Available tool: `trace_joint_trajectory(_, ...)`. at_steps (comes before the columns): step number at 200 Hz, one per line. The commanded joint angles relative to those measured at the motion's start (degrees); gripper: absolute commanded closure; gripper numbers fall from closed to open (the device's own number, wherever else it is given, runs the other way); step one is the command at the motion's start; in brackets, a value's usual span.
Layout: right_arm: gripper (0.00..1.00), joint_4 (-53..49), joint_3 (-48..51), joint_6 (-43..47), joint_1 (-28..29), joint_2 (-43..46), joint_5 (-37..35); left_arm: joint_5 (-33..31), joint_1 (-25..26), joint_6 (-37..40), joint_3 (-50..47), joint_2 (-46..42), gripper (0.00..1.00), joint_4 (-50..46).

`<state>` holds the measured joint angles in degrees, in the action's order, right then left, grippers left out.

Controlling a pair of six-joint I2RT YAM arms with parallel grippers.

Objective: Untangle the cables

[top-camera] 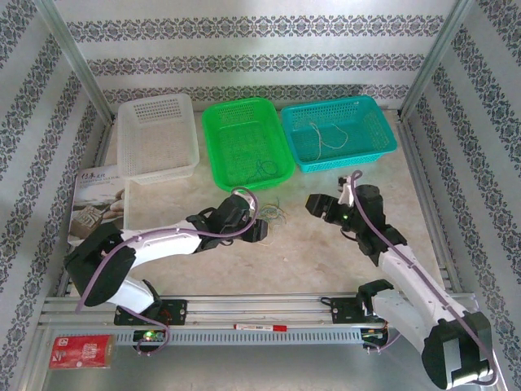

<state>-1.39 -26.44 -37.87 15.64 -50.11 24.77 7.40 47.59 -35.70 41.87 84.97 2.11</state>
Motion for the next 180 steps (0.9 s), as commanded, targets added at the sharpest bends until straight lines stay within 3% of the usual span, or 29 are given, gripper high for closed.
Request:
trace_joint_trajectory(1, 0.38, 4.0, 1.8, -1.2, 2.0, -1.0, -1.7, -2.6, 1.6, 1.6, 1.7, 1.5, 0.47, -2.8)
trace_joint_trajectory(69, 0.38, 5.1, 2.4, -1.8, 4.4, -2.3, -2.7, -2.1, 2.4, 1.9, 2.8, 7.9, 0.61, -0.5)
trace_joint_trajectory(85, 0.38, 5.2, 2.5, -1.9, 4.8, -2.2, -2.9, -1.6, 2.5, 2.3, 3.7, 8.6, 0.75, -0.7)
trace_joint_trajectory(104, 0.38, 5.1, 2.5, -2.0, 5.4, -2.0, -3.0, -1.4, 2.5, 3.3, 5.5, 7.1, 1.00, -2.9)
trace_joint_trajectory(180, 0.38, 5.3, -0.5, -2.4, 6.8, -1.2, -2.6, 2.7, 1.2, 7.1, 15.0, -6.9, 1.00, -11.1)
